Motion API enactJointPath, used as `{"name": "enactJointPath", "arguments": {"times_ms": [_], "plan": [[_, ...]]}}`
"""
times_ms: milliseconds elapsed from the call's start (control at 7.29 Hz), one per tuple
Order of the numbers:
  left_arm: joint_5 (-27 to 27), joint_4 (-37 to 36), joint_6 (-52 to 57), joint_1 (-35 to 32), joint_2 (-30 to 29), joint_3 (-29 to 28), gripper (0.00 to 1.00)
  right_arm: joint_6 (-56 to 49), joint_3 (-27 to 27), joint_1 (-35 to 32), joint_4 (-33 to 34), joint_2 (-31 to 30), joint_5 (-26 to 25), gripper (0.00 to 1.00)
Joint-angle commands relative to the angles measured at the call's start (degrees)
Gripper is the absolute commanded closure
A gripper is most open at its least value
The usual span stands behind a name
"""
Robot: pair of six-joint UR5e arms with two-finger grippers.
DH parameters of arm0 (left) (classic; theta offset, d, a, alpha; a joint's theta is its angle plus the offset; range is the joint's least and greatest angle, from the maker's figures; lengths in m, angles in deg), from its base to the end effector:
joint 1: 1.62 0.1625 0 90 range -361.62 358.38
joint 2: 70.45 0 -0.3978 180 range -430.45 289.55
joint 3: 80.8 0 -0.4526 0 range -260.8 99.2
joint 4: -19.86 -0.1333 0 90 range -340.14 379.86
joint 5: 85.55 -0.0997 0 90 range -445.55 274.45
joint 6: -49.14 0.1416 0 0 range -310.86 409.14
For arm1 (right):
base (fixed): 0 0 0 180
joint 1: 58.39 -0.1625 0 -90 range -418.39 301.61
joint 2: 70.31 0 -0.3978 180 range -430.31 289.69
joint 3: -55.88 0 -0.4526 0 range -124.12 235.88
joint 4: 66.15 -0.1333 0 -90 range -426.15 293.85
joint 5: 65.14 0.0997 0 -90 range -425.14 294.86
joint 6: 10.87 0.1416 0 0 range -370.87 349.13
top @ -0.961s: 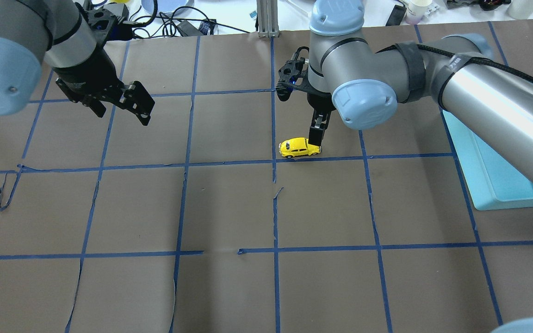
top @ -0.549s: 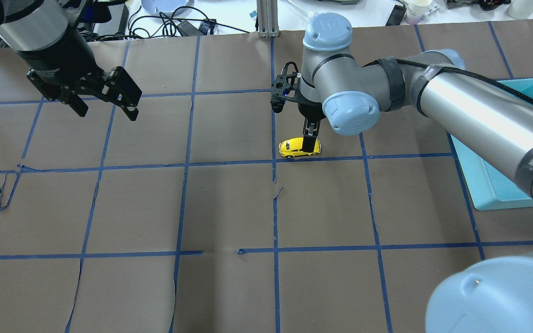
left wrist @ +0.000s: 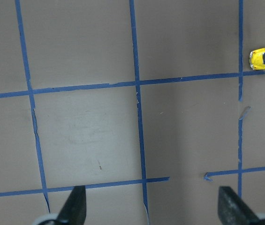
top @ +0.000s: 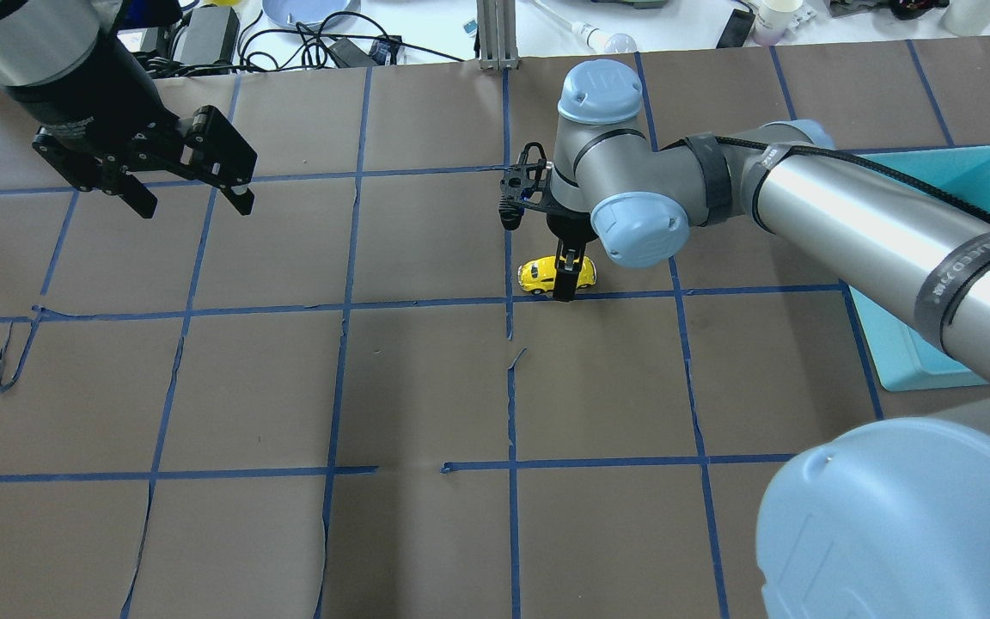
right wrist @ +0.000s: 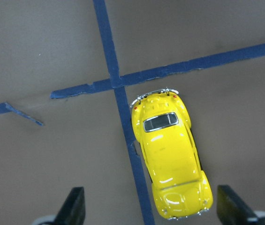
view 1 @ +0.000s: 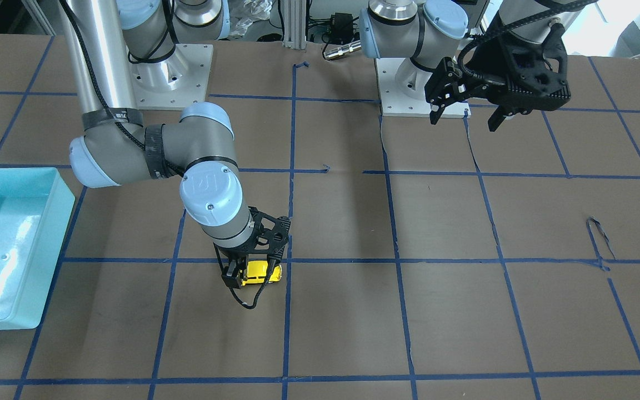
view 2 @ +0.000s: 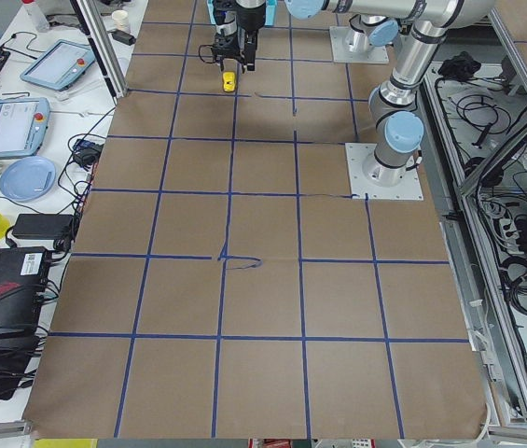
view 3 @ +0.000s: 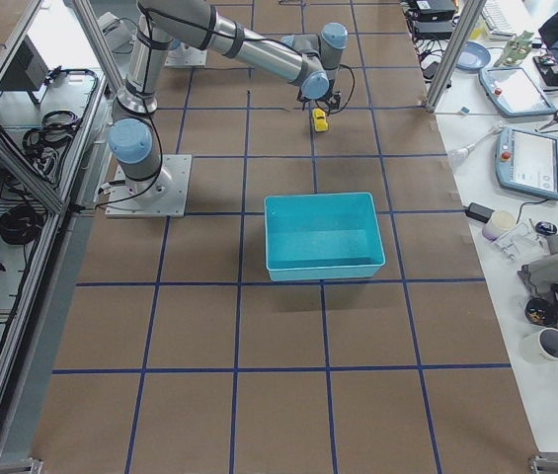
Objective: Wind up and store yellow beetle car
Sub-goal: 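Move the right gripper over the car while the left arm lifts away, then lower the right gripper and grasp the yellow car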
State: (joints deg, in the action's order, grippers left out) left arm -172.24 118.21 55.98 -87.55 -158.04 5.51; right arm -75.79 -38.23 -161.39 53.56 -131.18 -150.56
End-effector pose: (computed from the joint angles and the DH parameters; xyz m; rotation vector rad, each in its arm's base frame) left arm -0.1037 -0.5361 0.4629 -0.0727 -3.0791 -0.0517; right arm 0.2900 -0.6135 0.1149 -1.9102 2.3683 0.0310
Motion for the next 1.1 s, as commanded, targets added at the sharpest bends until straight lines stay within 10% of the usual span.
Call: {"name": "enactJointPath", "arguments": {"times_ms": [0,549,686,961], "plan": [[-0.15,2.20,-0.06,0.06,0.14,-0.53,0.00,-0.03,-0.02,0.00,0.52,0.49,0.16,0.00],[-0.76,1.41,0.11,0.15,0.23,-0.62,0.00,-0.03,-0.01,0.00,2.28,2.77,2.71,0.03],[-0.76,1.32,0.11,0.15,0.23,-0.62,0.00,0.14,-0.19,0.00,1.94,2.86,2.63,0.16],[-0.76,1.32,0.11,0.15,0.23,-0.62,0.00,0.06,-0.10,0.00,1.67,2.86,1.84,0.84]]}}
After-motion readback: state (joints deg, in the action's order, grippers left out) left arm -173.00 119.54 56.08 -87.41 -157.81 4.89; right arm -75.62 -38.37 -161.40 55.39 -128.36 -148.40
